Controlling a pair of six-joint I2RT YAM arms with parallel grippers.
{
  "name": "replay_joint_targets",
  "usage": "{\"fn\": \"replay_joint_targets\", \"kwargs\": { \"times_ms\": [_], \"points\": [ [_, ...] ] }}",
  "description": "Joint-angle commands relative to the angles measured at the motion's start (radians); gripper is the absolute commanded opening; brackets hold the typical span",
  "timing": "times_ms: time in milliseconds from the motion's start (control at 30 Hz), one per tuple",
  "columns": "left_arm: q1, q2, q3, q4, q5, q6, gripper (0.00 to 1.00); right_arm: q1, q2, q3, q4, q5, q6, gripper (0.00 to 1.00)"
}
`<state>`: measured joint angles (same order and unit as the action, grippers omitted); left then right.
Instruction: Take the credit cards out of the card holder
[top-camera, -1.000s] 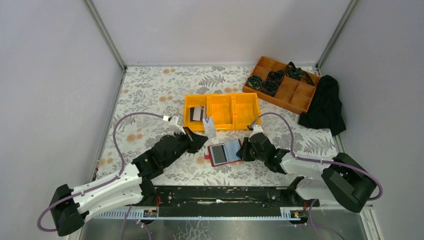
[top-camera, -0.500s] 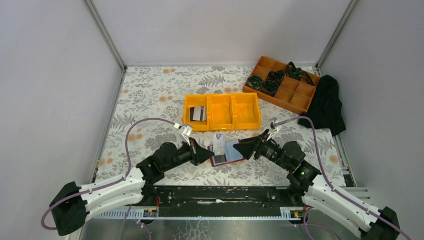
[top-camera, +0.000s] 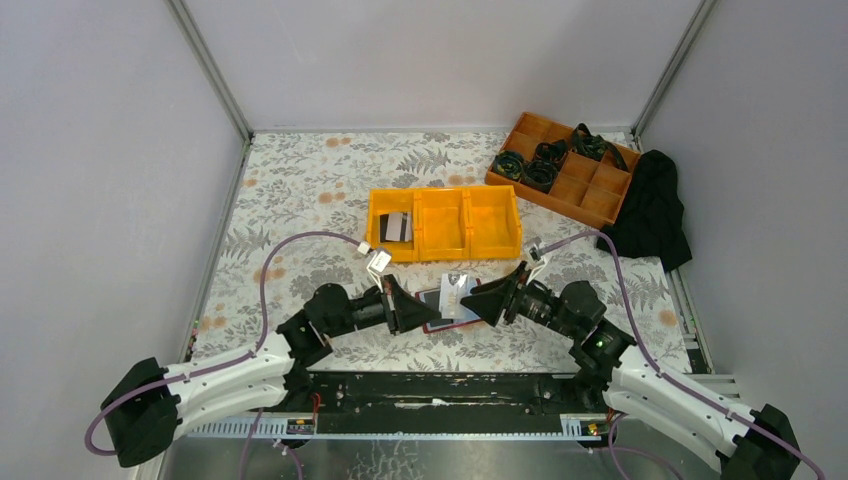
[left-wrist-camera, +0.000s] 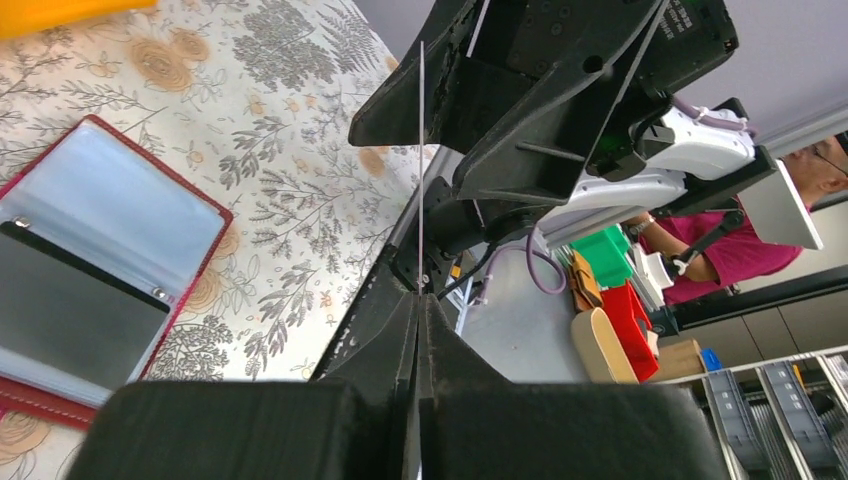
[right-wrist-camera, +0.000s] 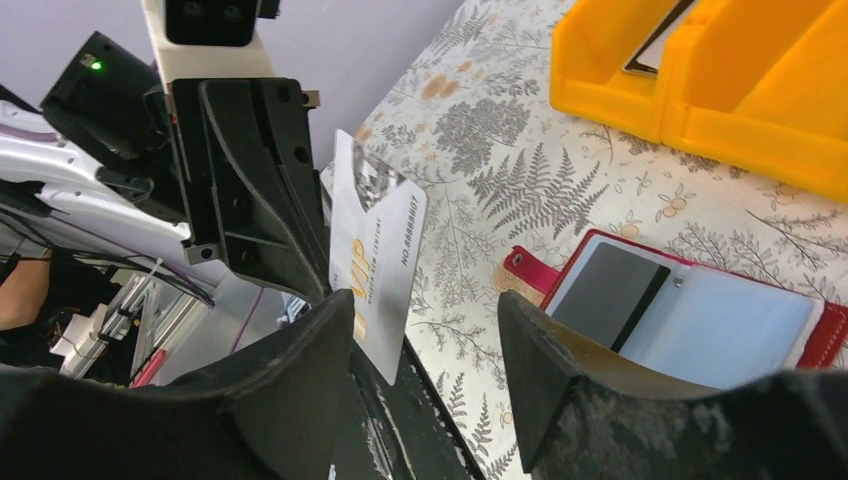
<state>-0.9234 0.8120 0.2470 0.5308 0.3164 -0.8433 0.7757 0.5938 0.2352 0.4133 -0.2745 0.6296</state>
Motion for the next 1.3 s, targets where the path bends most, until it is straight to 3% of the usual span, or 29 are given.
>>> {"fn": "replay_joint_targets", "kwargs": {
  "times_ms": [0, 67, 233, 333, 467, 567, 633, 833, 1067, 1267],
  "points": [
    [0.005, 0.019, 0.029, 0.11, 0.066, -0.021, 0.0, -0.006, -0.02, -0.002, 0.107, -0.065, -0.007, 0.59],
    [0.004, 0.038, 0.029, 0.136, 0.086, -0.029, 0.0, -0.006, -0.009, 0.002, 0.111, -0.078, -0.004, 0.52],
    [0.004, 0.063, 0.032, 0.169, 0.11, -0.034, 0.0, -0.006, 0.012, -0.013, 0.156, -0.105, 0.021, 0.16],
    [0.005, 0.067, 0.028, 0.192, 0.123, -0.037, 0.0, -0.006, 0.02, -0.01, 0.147, -0.113, 0.02, 0.01],
    [0.005, 0.047, 0.024, 0.185, 0.105, -0.032, 0.03, -0.006, 0.014, -0.004, 0.135, -0.12, 0.014, 0.0],
    [0.005, 0.014, 0.011, 0.179, 0.086, -0.014, 0.28, -0.006, -0.003, 0.0, 0.129, -0.136, 0.012, 0.0],
    [0.004, -0.006, -0.001, 0.199, 0.079, -0.015, 0.34, -0.007, -0.002, 0.005, 0.129, -0.152, 0.013, 0.0],
    [0.005, -0.04, -0.012, 0.204, 0.047, -0.006, 0.33, -0.006, 0.027, -0.002, 0.165, -0.184, 0.031, 0.0],
    [0.005, 0.041, -0.003, 0.272, 0.074, -0.015, 0.34, -0.006, 0.078, -0.007, 0.218, -0.205, 0.053, 0.0],
    [0.005, 0.054, -0.008, 0.284, 0.064, -0.021, 0.34, -0.007, 0.028, 0.02, 0.146, -0.18, 0.016, 0.0]
  ]
}}
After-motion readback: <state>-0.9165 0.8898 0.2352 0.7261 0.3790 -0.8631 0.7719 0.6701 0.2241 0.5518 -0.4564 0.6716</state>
